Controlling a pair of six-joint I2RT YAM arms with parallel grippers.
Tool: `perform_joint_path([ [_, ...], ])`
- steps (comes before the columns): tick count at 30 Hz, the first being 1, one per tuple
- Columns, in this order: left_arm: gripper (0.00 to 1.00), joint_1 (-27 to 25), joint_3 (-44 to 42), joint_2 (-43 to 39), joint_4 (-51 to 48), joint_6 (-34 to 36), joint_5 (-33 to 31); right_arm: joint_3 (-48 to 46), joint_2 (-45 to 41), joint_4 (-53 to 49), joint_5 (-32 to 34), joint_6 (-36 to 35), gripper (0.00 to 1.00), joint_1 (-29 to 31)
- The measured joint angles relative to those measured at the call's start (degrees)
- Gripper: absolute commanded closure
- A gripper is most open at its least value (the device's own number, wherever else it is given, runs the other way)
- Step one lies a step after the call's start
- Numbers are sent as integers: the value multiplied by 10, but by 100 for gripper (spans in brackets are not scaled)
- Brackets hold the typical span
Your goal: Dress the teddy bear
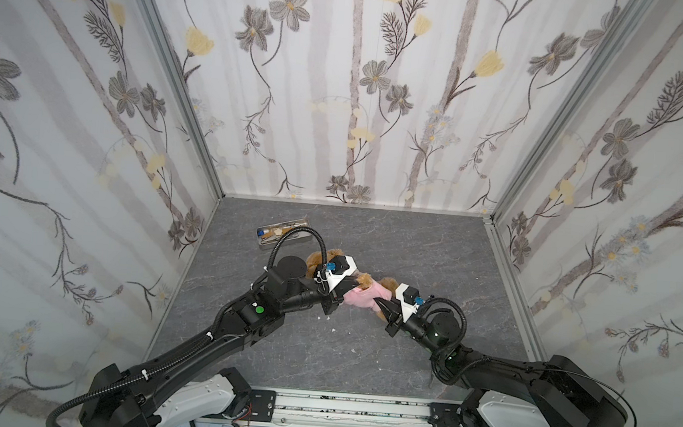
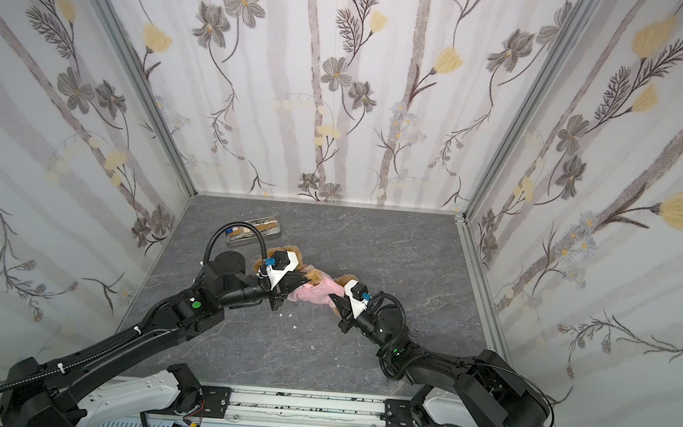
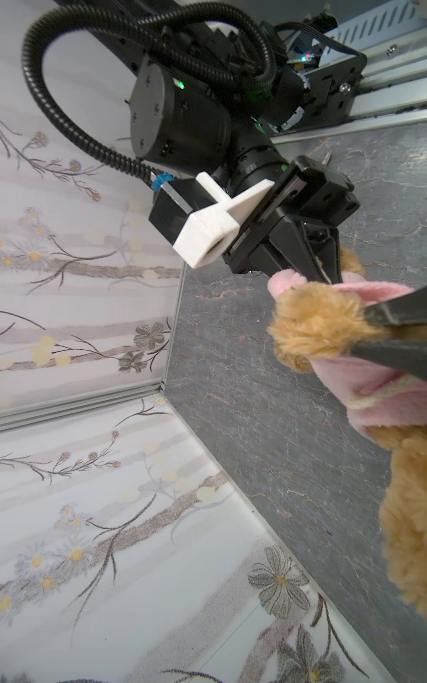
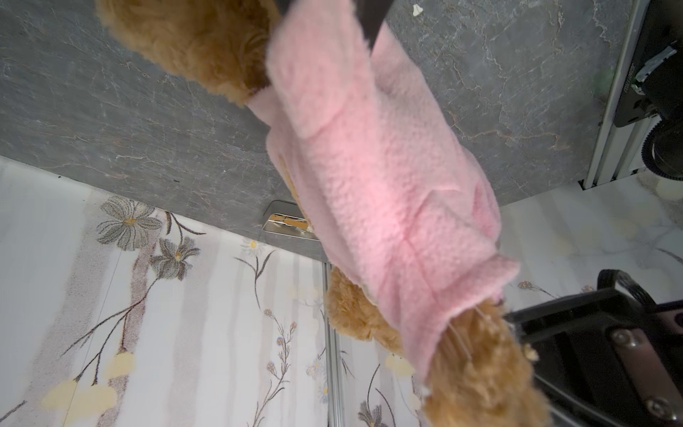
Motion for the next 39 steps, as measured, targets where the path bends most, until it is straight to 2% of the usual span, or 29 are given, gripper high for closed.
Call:
perform_joint_path([
  [8,100,4,-33,-27,75,-150,9,39,16,-15,6,30,100,3],
  [12,100,-15,-32,-23,77,-167,9,61,22,-40,-3,20,100,3],
  [19,62,-37,-26,-28,10,-54,-45,71,15,-120,-3,-14,100,2],
  [22,53,-38,-30,-44,-3,-2,-72,69,13,-150,-2,-26,100,2],
  [27,45,-40,-18,-36,-25,69,-110,68,13,-169,5,-34,100,3],
  [33,36,-48,25,24,-43,114,-137,71,22,-170,5,-44,100,8],
  [39,36,-52,56,88,-50,132,-139,75,26,-170,5,-46,100,13],
])
